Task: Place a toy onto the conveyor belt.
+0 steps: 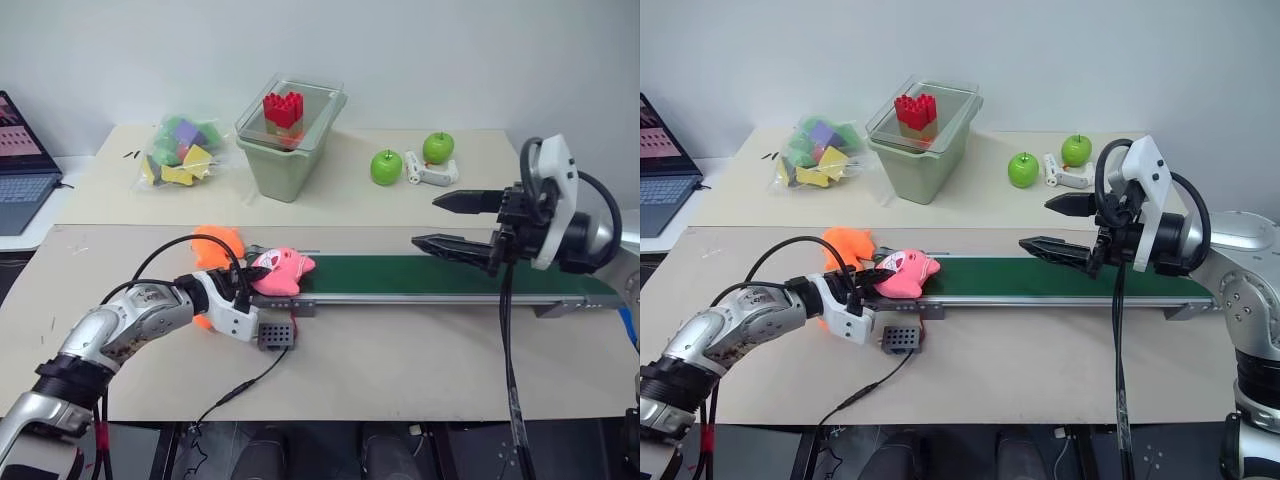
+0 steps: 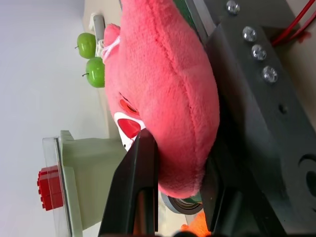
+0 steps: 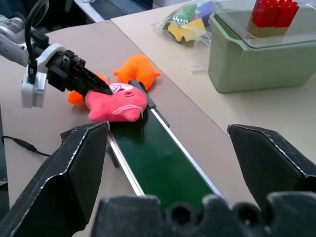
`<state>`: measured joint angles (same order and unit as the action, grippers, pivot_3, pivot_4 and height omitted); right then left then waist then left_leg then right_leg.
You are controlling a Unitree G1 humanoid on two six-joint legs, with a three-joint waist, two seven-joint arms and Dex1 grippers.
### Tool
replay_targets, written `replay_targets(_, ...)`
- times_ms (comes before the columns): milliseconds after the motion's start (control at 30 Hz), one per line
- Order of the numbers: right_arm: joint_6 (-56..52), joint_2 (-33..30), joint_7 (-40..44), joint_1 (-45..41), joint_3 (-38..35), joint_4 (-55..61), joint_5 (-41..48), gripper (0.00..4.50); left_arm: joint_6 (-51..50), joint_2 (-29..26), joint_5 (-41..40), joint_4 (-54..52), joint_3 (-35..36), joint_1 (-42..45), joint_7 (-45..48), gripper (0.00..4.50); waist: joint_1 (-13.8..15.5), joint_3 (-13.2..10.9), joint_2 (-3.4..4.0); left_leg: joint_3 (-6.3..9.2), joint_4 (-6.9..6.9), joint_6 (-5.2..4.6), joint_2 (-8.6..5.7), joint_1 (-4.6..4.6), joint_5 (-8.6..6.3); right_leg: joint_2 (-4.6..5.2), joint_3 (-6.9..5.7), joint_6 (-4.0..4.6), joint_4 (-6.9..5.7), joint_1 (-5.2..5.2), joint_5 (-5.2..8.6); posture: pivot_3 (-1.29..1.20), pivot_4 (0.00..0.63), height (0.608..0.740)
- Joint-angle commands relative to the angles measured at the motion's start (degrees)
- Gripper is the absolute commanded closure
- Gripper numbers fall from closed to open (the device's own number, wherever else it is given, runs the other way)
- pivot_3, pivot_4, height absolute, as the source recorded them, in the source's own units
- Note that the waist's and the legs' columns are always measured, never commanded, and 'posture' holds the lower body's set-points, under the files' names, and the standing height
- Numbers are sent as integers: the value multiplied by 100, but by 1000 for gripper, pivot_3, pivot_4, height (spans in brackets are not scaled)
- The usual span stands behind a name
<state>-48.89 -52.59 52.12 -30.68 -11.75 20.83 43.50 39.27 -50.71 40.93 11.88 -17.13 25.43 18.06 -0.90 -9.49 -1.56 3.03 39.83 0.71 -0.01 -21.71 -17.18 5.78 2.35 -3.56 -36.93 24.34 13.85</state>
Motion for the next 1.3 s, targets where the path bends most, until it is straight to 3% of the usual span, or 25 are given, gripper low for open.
replay_targets(33,105,-79,-5,-153,-130,81,28,0,142,-28,325,380,-71,303,-235,3403,1,0,0,0,0,0,0,1,0,0,0,0,-3,0,0,0,150,740)
replay_targets(100,110,-70,-3,-175,-113,72,26,0,264,-40,416,557,-122,475,-322,3403,4,0,0,0,1,0,0,1,0,0,0,0,-4,0,0,0,150,740)
replay_targets(200,107,-74,2,-164,-125,85,33,0,448,-25,376,764,-192,621,-332,2740,3,0,0,1,2,0,-1,0,0,0,0,0,-5,0,0,0,150,740)
replay_targets(400,108,-73,-3,-115,-147,96,33,0,602,7,11,752,-104,690,-205,613,1,0,0,1,2,0,-1,0,0,1,0,0,-6,1,0,0,150,740)
replay_targets(467,118,-81,10,-112,-148,80,25,0,614,-12,-142,646,-47,704,-155,89,-5,1,1,1,2,0,0,1,0,1,0,0,-7,1,0,0,150,740)
replay_targets(833,184,-139,134,-172,-104,-48,-41,0,536,-403,-1233,-406,741,95,200,18,-6,0,1,2,3,0,1,-3,0,0,1,0,-7,6,0,0,150,740)
replay_targets(967,305,-425,434,-14,-77,-157,-225,0,81,-865,-3444,-604,821,-557,1569,18,-20,0,5,1,3,0,3,0,0,1,2,0,-8,5,0,0,150,740)
replay_targets(1067,568,-710,700,226,2,-289,-530,0,-2134,-698,-5376,-944,1330,-751,2341,18,6,-1,7,1,2,-1,4,0,-1,2,1,0,-8,6,0,0,150,740)
replay_targets(1167,781,-884,883,384,25,-405,-752,0,-4109,-703,-6814,-1124,1859,-657,2737,18,9,-2,7,7,11,-1,7,-4,-1,1,-9,-1,-13,2,1,0,150,740)
replay_targets(1233,895,-944,949,475,31,-431,-868,0,-5246,-800,-7352,-1194,2051,-496,2942,18,-10,-1,7,6,13,-1,6,2,-1,0,-8,-2,-16,-1,1,0,150,740)
replay_targets(1300,1050,-983,1012,626,3,-433,-1000,0,-5550,-960,-7337,-1390,2085,-499,3249,18,-37,-1,7,6,12,-1,7,8,-1,-5,-5,-2,-17,-5,1,0,150,740)
